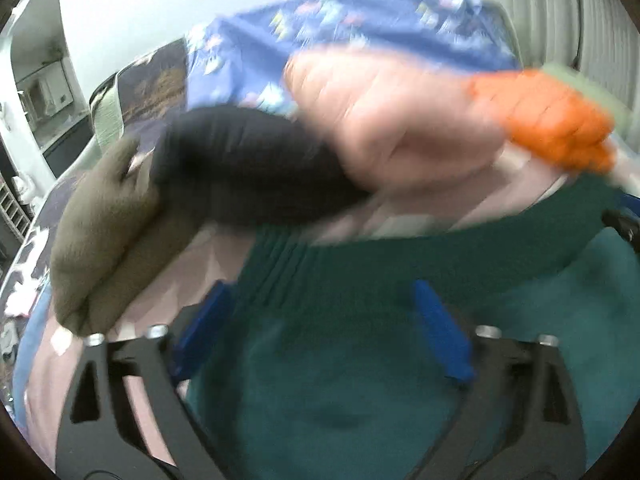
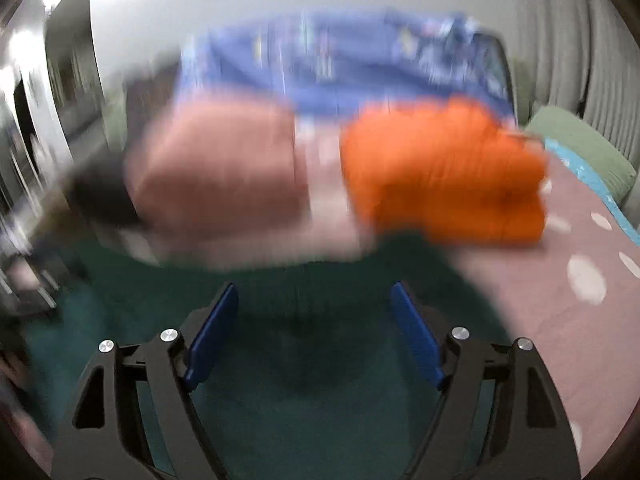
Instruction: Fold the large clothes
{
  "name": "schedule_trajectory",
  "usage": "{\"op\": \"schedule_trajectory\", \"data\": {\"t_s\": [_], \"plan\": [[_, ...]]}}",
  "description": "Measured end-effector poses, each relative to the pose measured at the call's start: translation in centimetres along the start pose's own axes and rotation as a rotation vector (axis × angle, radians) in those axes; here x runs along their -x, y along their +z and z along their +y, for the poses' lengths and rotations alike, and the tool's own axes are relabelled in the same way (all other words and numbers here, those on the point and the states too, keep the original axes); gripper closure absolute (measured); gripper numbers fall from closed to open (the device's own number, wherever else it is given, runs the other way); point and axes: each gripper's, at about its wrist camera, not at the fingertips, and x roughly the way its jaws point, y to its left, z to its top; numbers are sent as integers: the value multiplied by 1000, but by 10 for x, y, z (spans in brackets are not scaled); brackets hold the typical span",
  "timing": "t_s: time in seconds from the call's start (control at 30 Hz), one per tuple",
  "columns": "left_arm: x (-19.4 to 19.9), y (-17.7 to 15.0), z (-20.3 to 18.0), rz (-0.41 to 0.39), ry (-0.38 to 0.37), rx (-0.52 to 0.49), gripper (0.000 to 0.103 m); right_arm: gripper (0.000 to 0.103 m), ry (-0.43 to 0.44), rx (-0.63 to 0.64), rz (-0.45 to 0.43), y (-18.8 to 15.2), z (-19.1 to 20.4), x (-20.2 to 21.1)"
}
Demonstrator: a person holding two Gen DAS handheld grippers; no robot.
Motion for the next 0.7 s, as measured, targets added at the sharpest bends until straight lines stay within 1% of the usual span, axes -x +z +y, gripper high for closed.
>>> {"op": "schedule_trajectory", "data": {"t_s": [0.03,0.07,0.1,0.2,0.3,0.33,0.37,0.43,0.47,0.5,0.53,0.57,0.6,0.63,0.67,0.7], "plan": [[-7,-8,18,0,-113,93,2,19,-2,-14,-28,-1,-1,3],[-8,-7,28,12,-160,148,2,19,-2,-19,-24,1,-1,6],[-8,-5,32,16,-172,161,2,19,0,-21,-21,2,-2,6],[-5,-5,24,4,-143,118,2,18,10,-27,-34,-1,-7,7],[3,-6,34,-3,-202,144,2,18,44,-42,-43,-2,-15,13],[11,-8,41,-5,-224,162,2,18,37,-51,-42,-4,-20,20],[19,-12,44,-10,-233,168,3,18,12,-56,-48,-7,-27,30],[36,-24,51,-30,-208,146,3,16,0,-68,-84,-19,-39,51],[43,-35,54,-32,-174,114,2,12,-6,-73,-93,-25,-46,58],[45,-47,57,-27,-157,88,2,9,-5,-90,-95,-34,-56,63],[44,-63,64,-29,-185,96,2,5,9,-107,-86,-39,-62,62],[41,-71,72,-25,-230,136,2,5,38,-126,-70,-42,-68,58],[37,-77,83,-2,-298,212,2,5,49,-135,-63,-42,-70,55],[34,-80,93,19,-343,280,2,5,38,-139,-60,-40,-68,57],[34,-82,98,23,-351,311,2,5,6,-139,-56,-37,-64,61],[36,-84,100,21,-345,317,2,5,-16,-141,-53,-35,-59,65]]}}
